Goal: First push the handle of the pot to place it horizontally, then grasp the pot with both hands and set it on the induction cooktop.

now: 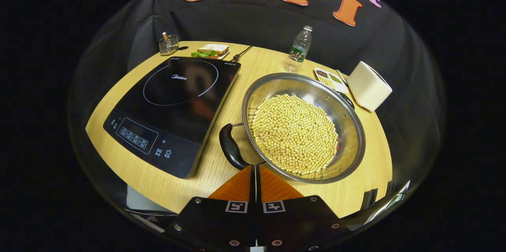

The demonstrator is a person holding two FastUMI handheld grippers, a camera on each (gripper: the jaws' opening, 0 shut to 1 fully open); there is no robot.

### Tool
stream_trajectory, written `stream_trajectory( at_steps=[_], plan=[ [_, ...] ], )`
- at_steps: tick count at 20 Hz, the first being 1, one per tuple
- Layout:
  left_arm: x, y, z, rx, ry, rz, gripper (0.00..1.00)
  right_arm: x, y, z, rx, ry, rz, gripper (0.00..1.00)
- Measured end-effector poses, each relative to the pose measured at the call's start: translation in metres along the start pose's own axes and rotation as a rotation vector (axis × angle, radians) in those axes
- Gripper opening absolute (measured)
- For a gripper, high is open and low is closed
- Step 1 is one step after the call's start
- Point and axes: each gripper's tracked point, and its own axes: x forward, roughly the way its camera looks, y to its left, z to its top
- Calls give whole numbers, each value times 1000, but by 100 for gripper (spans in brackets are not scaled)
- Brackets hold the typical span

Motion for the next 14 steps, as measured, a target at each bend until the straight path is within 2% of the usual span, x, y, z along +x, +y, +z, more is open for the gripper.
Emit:
stream_trajectory(
  at_steps=[14],
  plan=[
    [10, 27, -2, 6, 3, 39, 97, 16, 25, 24, 16, -11, 17, 0]
  ],
)
